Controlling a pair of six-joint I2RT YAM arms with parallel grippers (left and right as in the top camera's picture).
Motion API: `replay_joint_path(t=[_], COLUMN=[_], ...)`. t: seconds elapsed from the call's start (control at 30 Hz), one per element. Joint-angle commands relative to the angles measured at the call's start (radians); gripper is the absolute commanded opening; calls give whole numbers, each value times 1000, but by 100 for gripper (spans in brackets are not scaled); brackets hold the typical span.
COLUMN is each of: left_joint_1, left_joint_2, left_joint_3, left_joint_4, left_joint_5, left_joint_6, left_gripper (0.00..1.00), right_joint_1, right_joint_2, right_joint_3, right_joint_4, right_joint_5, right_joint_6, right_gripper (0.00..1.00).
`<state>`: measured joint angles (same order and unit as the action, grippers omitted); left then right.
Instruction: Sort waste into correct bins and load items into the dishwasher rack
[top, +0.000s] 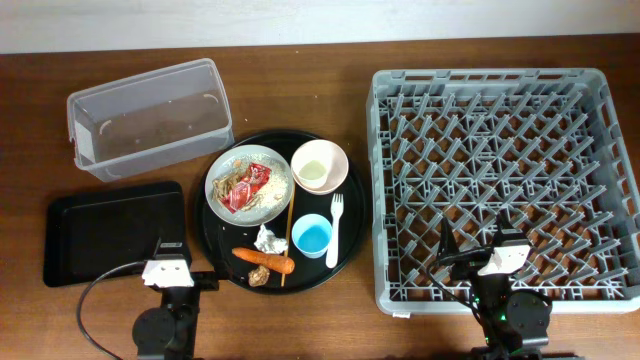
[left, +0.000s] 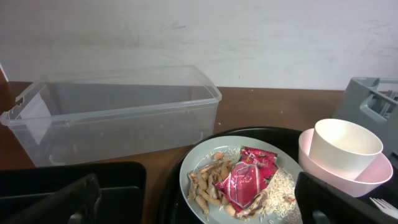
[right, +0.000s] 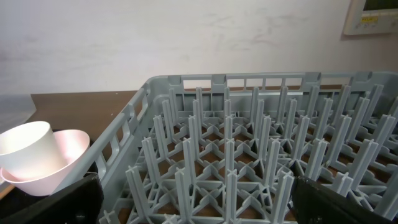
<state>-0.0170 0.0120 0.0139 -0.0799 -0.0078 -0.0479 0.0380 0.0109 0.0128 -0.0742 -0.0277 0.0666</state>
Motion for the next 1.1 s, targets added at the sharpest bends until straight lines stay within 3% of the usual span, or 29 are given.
replay_joint_path(t=[0.0, 0.47, 0.5, 0.57, 0.63, 0.73, 0.93, 1.07], left_joint_1=[-5, -4, -5, -5, -5, -5, -5, -5], left_joint_2=[-5, -5, -5, 6, 61, 307, 931, 1187], left_joint_3=[-5, -5, -5, 18, 129, 378, 901, 946], left_joint_4=[-3, 4, 2, -34, -167, -314, -601, -632], left_joint_5=[8, 6, 27, 53, 56, 72, 119, 233], left_joint_6=[15, 15, 6, 7, -7, -7, -7, -8], left_gripper=[99, 99, 99, 99, 99, 99, 99, 99], right_joint_1=[-6, -6, -6, -6, -6, -6, -6, -6], right_joint_2=[-2, -2, -2, 5, 48, 214, 763, 937], right_joint_3=[-7, -7, -4, 37, 153, 351, 853, 944], right_joint_4=[0, 5, 0, -67, -226, -374, -739, -829], right_joint_5=[-13, -52, -55, -97, -120, -119, -89, -58], right_joint_6=[-7, -6, 46, 85, 85, 85, 50, 43], right_gripper=[99, 99, 99, 99, 99, 99, 99, 99])
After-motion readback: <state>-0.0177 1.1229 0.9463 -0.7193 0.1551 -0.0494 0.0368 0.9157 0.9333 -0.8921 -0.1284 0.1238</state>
